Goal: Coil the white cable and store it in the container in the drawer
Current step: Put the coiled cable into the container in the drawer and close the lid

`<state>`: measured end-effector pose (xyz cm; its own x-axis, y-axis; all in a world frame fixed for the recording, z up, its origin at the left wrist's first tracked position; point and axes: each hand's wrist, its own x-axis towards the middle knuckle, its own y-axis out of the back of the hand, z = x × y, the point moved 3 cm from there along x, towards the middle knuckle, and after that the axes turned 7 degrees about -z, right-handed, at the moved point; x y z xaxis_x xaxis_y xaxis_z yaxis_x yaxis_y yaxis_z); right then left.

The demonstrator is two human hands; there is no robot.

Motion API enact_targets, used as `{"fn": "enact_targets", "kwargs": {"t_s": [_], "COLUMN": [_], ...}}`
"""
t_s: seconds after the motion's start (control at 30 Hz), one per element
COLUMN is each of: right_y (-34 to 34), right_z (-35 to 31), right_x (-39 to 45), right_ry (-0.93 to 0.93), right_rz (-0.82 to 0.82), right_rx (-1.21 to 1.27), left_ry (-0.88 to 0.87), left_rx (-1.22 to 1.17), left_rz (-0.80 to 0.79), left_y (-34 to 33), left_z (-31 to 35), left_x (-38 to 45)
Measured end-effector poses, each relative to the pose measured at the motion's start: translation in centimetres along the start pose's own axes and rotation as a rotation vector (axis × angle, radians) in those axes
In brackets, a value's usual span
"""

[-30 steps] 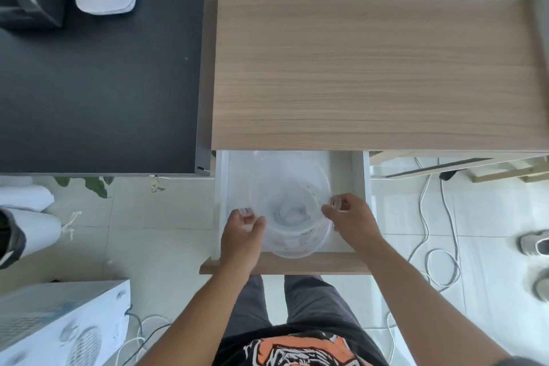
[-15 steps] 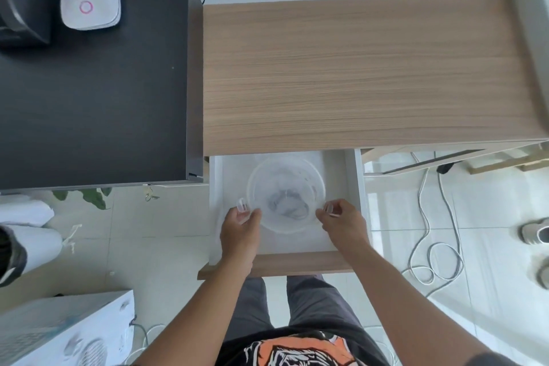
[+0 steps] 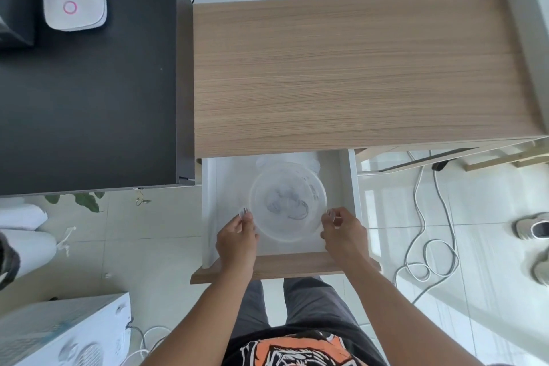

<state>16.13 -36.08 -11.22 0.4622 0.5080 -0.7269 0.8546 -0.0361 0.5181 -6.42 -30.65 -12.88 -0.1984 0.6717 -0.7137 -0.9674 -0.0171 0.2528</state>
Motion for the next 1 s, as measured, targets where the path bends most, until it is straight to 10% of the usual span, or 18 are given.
{"fn": "enact_targets", "kwargs": {"t_s": [0.17, 0.43, 1.0], "right_y": [0.0, 0.9, -0.8], "right_z": [0.0, -2.6, -2.2], "right_x": [0.4, -0.5, 1.5], "right_ry": [0.007, 0.273, -0.077], "right_rz": [-0.017, 0.229, 0.101], "right_rx": [-0.015, -0.398, 0.042], "left_ry": [0.046, -0.260, 0.059], "left_rx": [0.005, 0.647, 0.320], "left_rz": [-0.017, 0.186, 0.057], "left_y": [0.2, 0.2, -2.6], "left_z": [-0.5, 3.9, 2.6], "left_x": [0.2, 0.6, 0.5]}}
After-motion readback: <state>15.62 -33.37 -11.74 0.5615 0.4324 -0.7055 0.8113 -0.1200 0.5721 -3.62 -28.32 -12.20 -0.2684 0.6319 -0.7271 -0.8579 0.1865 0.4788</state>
